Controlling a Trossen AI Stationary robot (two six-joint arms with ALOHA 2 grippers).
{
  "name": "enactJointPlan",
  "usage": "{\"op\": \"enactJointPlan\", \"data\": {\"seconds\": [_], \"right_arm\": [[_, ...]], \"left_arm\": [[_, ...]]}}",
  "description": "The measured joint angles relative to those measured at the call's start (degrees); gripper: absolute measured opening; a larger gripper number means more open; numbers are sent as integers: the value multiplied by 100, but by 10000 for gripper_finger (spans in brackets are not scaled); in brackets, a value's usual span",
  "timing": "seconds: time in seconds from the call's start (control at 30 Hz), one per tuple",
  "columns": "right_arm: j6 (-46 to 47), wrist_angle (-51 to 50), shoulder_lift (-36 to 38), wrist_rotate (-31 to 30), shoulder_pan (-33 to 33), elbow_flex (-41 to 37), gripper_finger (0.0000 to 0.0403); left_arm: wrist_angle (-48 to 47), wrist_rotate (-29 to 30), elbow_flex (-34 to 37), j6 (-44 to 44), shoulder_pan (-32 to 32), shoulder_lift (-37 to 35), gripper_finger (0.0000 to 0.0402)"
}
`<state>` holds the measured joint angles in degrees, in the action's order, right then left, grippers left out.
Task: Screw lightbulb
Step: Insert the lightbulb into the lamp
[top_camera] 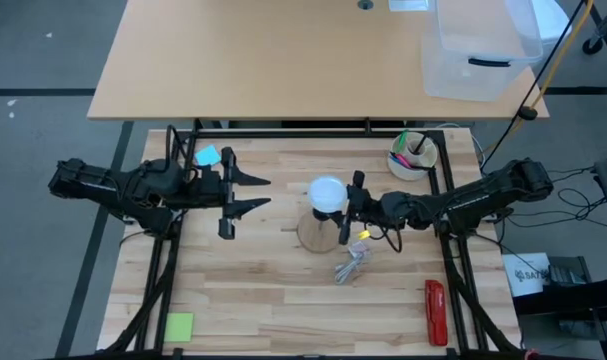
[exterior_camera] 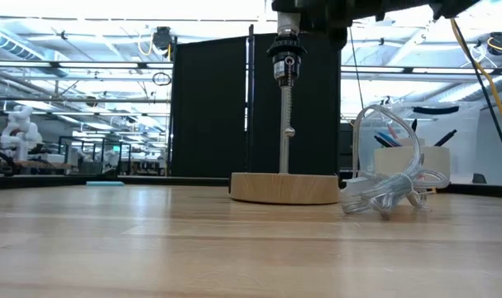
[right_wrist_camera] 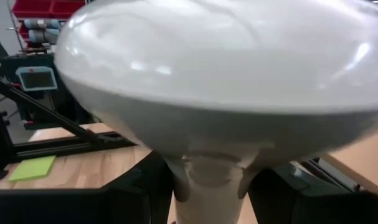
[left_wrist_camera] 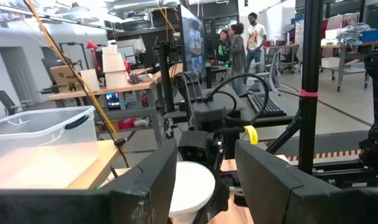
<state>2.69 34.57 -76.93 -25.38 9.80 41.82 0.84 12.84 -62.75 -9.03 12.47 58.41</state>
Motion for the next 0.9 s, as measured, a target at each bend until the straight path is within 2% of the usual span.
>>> {"op": "enactJointPlan", "data": {"seconds": [0.77,0.9], "right_arm": [[-336,-227,2,20,4,11,160],[-412,-262,4,19,4,13,171]], "left_arm": [[0,160,0,-47,-7,7,170],[-4,160,-1,-47,-7,9,170]]}}
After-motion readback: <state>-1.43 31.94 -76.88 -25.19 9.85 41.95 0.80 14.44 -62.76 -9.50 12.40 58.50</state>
